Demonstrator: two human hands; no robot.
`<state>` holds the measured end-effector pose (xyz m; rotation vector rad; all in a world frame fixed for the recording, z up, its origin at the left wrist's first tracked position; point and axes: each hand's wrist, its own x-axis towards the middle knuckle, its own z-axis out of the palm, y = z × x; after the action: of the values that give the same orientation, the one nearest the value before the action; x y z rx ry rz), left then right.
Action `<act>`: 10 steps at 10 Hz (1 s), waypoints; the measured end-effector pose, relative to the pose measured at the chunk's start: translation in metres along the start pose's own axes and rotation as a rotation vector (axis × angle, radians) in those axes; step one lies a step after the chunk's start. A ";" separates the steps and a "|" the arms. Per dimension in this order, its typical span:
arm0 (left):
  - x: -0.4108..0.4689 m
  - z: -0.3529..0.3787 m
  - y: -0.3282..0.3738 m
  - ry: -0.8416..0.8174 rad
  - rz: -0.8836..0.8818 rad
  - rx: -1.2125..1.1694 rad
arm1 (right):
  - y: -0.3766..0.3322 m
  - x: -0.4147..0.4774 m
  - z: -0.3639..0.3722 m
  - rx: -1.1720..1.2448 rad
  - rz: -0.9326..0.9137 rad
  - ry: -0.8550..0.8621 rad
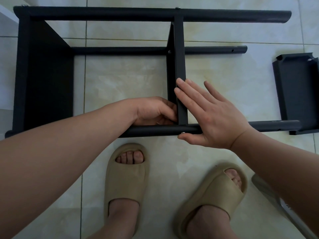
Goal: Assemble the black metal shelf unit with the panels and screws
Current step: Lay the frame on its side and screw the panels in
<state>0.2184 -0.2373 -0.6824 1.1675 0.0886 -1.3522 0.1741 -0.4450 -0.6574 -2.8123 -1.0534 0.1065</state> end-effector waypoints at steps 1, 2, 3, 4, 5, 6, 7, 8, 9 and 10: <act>0.001 0.001 -0.001 -0.006 -0.013 0.054 | 0.000 0.000 0.000 0.001 0.001 0.000; 0.001 0.001 -0.003 0.031 -0.023 0.137 | 0.000 0.000 0.000 -0.002 0.000 -0.001; 0.000 0.001 -0.001 0.026 -0.021 0.076 | 0.000 0.000 0.000 0.000 -0.001 0.002; -0.001 0.000 0.000 0.020 -0.014 0.029 | 0.000 0.000 0.000 -0.002 0.000 0.001; -0.001 0.001 0.001 -0.007 -0.014 -0.004 | 0.000 0.000 0.000 -0.001 0.000 0.006; 0.000 0.001 -0.001 -0.023 -0.025 0.072 | 0.000 0.000 0.000 0.000 0.000 0.009; 0.000 0.002 -0.002 -0.004 -0.021 0.106 | 0.000 0.000 0.001 0.001 -0.002 0.010; -0.001 0.000 -0.002 -0.011 -0.029 0.078 | 0.000 0.000 0.001 0.002 -0.002 0.011; -0.001 0.000 -0.001 -0.026 -0.032 0.025 | 0.001 0.000 0.000 0.004 -0.003 0.011; -0.001 0.000 0.000 -0.055 -0.044 -0.009 | 0.000 0.000 0.001 0.006 -0.001 0.013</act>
<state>0.2182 -0.2366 -0.6812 1.1259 0.0804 -1.4202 0.1740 -0.4453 -0.6579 -2.8031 -1.0495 0.0919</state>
